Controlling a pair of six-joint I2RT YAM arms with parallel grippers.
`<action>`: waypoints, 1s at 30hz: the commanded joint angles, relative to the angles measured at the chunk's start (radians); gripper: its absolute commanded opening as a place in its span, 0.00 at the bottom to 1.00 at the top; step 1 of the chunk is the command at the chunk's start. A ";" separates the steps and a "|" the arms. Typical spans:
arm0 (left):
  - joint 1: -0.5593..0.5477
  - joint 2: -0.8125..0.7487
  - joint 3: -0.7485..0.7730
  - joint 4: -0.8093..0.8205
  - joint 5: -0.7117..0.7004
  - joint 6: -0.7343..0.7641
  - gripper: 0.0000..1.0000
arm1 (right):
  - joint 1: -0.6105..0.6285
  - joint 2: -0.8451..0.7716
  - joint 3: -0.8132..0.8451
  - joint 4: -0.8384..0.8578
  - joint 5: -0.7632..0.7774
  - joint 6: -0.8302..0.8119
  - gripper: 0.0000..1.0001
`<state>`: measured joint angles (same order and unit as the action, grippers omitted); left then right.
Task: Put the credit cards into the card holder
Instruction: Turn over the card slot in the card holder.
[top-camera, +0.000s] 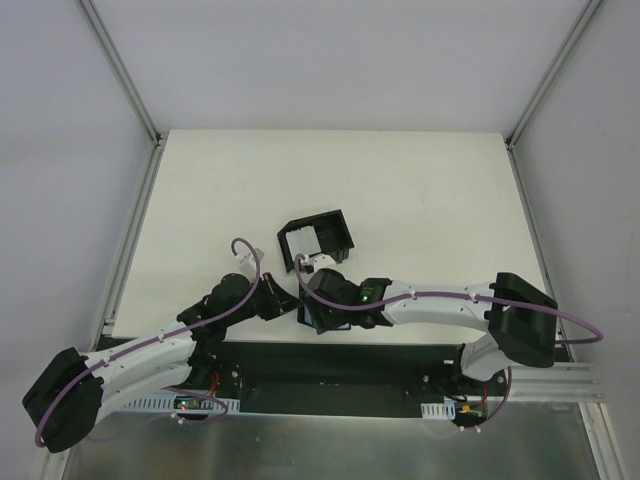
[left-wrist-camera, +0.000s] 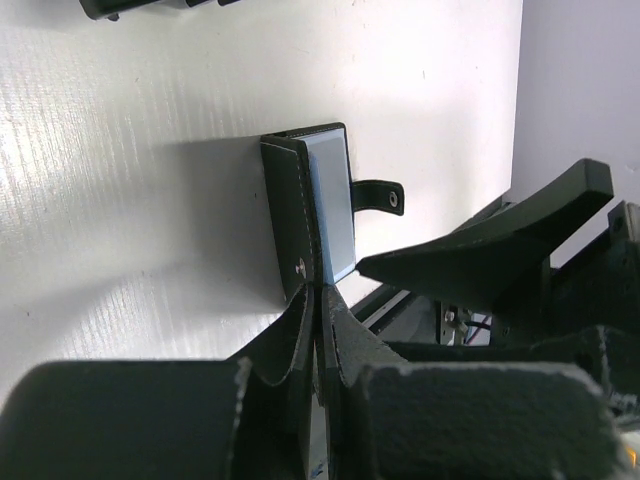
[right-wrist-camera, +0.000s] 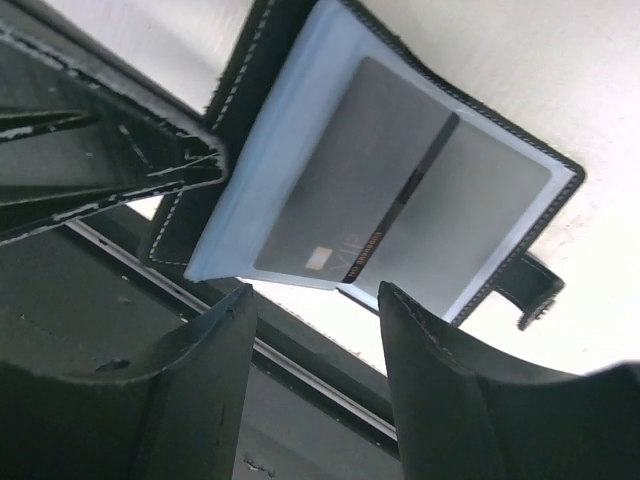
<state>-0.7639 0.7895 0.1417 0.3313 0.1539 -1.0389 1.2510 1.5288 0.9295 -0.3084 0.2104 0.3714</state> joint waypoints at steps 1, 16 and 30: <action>0.005 -0.010 0.041 0.012 -0.013 -0.004 0.00 | 0.031 0.024 0.029 0.034 -0.006 -0.020 0.55; 0.006 -0.010 0.045 0.008 -0.010 -0.003 0.00 | 0.062 0.088 0.043 -0.037 0.129 -0.008 0.54; 0.005 -0.007 0.041 0.002 -0.010 -0.006 0.00 | 0.057 0.019 -0.021 -0.012 0.239 0.054 0.52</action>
<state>-0.7639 0.7895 0.1478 0.3161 0.1467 -1.0389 1.3117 1.6173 0.9340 -0.3275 0.3691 0.3893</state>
